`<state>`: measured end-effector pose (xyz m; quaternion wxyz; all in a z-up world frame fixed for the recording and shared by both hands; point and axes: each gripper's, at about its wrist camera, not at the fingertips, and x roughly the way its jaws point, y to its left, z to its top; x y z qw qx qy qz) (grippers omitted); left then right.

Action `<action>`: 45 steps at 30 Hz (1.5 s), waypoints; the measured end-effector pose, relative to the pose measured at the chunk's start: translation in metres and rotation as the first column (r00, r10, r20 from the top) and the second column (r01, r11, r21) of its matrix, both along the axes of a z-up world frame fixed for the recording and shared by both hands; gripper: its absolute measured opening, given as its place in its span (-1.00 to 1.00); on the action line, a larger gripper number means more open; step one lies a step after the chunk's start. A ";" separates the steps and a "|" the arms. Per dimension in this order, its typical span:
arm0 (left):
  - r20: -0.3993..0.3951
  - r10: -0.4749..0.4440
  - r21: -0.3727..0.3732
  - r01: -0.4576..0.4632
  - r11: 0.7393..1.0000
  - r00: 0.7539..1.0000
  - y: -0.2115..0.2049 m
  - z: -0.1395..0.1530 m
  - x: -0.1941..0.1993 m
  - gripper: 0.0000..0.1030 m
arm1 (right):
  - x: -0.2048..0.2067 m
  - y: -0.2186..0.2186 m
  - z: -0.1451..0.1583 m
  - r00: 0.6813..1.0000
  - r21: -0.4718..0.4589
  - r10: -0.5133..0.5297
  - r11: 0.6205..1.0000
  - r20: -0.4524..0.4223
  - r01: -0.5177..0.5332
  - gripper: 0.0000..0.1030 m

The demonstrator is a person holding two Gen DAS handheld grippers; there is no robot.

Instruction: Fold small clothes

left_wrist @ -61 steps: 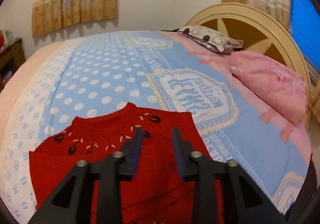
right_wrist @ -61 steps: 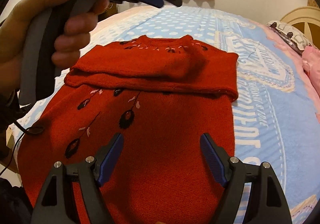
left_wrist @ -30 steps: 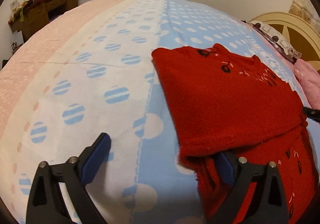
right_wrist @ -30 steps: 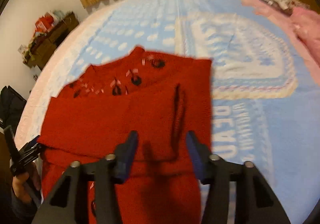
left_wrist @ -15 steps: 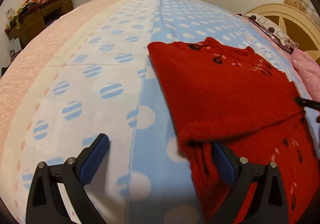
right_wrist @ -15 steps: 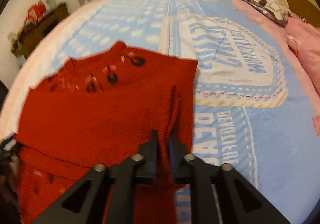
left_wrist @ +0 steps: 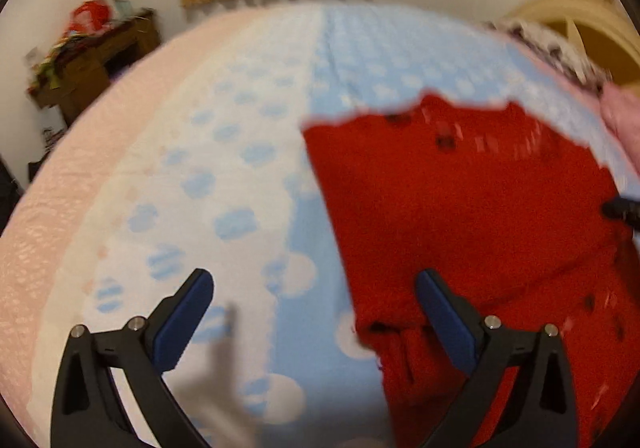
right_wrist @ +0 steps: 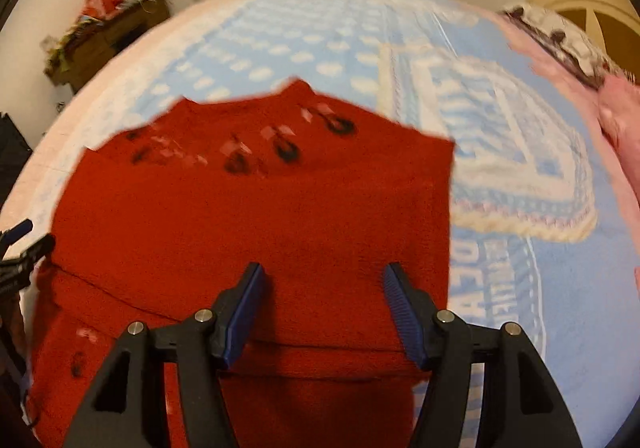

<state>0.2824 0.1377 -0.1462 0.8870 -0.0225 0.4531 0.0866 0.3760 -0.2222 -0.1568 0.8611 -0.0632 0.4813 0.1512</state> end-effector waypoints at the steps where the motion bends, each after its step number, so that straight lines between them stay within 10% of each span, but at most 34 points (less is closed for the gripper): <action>1: 0.004 -0.005 -0.004 0.005 1.000 1.000 -0.001 -0.004 -0.002 1.00 | -0.003 -0.003 0.000 1.000 0.000 0.004 1.000 0.013 -0.004 0.21; 45: 0.183 -0.043 -0.016 0.047 0.999 0.982 -0.027 0.061 -0.078 1.00 | -0.079 -0.022 0.029 0.998 0.046 -0.027 0.999 0.051 0.024 0.45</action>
